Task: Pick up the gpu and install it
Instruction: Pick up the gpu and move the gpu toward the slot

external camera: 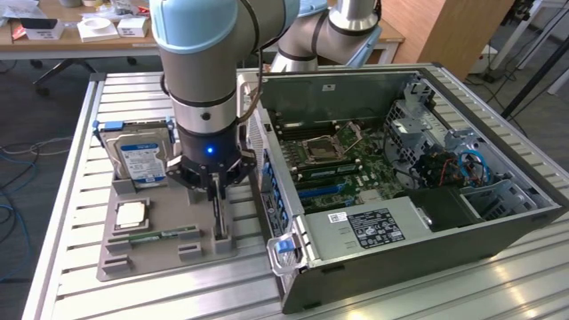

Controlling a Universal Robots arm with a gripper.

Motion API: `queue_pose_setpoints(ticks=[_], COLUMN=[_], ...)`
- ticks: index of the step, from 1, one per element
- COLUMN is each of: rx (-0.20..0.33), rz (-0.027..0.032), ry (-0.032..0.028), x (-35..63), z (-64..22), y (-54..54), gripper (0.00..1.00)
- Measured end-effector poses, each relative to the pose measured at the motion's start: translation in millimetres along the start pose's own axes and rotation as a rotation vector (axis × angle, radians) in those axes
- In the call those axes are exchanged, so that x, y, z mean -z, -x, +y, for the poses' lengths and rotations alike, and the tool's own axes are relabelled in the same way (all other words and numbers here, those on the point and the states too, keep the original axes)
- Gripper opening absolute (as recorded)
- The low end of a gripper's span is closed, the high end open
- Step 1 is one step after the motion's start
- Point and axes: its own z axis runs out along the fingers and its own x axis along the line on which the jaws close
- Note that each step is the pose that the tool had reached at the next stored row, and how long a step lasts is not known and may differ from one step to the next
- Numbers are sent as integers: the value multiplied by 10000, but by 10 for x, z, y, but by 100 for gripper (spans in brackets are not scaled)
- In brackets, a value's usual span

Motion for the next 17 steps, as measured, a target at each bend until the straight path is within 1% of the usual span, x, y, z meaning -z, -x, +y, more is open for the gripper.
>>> queue_pose_setpoints(ticks=[13, 17], rx=[0, 0], rz=[0, 0], ry=[0, -1], x=[260, 356], z=[12, 16], y=[5, 7], gripper=[26, 26])
